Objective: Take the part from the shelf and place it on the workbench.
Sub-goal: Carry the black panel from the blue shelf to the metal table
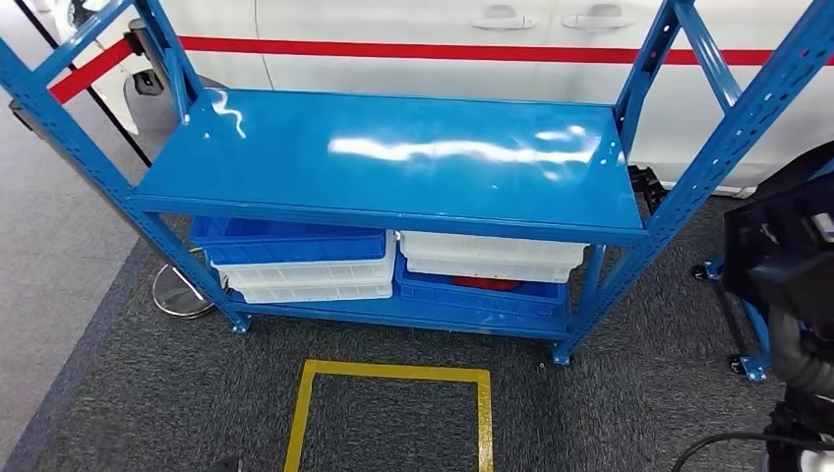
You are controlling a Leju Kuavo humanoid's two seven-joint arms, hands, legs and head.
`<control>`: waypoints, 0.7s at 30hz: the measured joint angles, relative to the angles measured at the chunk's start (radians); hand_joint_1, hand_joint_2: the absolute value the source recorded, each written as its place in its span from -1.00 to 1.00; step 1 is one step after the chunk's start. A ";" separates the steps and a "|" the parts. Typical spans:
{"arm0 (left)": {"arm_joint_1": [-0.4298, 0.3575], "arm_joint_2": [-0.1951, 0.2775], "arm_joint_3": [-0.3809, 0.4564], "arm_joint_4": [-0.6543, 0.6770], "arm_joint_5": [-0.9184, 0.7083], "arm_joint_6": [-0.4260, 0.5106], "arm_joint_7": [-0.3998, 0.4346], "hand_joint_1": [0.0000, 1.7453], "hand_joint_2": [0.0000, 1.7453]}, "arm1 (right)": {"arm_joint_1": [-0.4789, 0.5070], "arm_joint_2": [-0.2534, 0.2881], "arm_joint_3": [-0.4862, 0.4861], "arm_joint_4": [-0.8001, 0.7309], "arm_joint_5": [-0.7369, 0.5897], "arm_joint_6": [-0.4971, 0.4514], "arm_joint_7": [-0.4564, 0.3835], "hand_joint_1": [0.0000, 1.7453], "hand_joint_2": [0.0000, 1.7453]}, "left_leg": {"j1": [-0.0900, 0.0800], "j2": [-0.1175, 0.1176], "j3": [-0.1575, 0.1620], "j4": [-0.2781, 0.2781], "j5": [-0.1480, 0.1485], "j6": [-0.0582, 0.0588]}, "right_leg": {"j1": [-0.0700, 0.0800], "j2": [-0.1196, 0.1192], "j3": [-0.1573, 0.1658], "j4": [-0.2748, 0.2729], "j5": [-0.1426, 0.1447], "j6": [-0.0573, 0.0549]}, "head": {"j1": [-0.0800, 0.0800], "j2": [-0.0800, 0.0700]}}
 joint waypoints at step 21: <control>-0.003 -0.013 0.007 0.000 0.009 -0.013 -0.006 -1.00 -1.00 | -0.047 0.023 0.025 0.034 0.012 0.016 0.016 1.00 1.00 | 0.005 0.076 -0.025 0.211 -0.191 -0.031 | 0.015 -0.123 -0.054 0.002 0.052 -0.032 | 0.000 0.000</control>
